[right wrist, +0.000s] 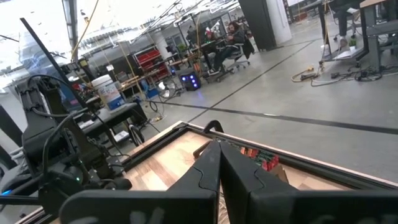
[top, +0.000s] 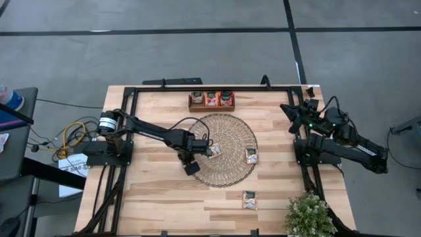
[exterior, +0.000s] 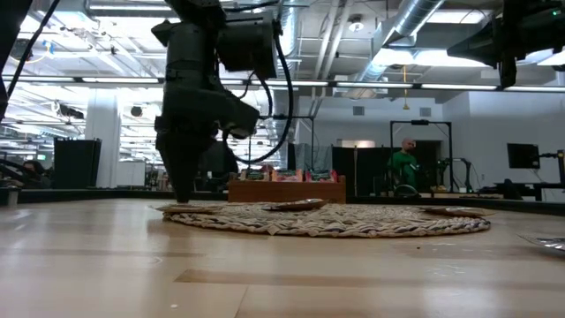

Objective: Pick & Place Tea
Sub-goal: Put the brown tea bag into the left section of the wooden organizer

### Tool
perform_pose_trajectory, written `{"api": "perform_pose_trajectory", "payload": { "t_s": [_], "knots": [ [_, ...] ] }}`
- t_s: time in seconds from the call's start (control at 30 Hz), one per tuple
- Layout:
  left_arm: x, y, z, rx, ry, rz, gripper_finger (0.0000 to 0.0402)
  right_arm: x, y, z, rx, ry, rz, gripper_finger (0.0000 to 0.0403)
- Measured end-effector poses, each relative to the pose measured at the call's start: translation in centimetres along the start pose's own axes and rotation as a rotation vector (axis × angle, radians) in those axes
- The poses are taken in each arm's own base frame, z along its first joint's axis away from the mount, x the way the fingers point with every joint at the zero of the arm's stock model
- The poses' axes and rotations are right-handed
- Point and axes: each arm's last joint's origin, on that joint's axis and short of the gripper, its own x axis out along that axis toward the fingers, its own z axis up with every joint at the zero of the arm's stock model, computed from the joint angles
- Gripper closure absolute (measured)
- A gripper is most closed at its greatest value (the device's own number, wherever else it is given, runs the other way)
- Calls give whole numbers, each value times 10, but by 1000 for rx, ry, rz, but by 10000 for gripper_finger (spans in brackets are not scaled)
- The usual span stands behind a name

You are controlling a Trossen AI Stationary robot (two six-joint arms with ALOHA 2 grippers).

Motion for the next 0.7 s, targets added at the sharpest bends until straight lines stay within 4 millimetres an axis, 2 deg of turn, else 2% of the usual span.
{"api": "perform_pose_trajectory", "payload": {
  "t_s": [0.27, 0.7],
  "knots": [
    [-27, -5, 6, 37, -38, 0, 401, 0, 0, 0, 0, 1, 0, 403],
    [-27, -1, 4, 3, -47, 76, 401, 0, 0, 0, 0, 6, 16, 403]
  ]
}}
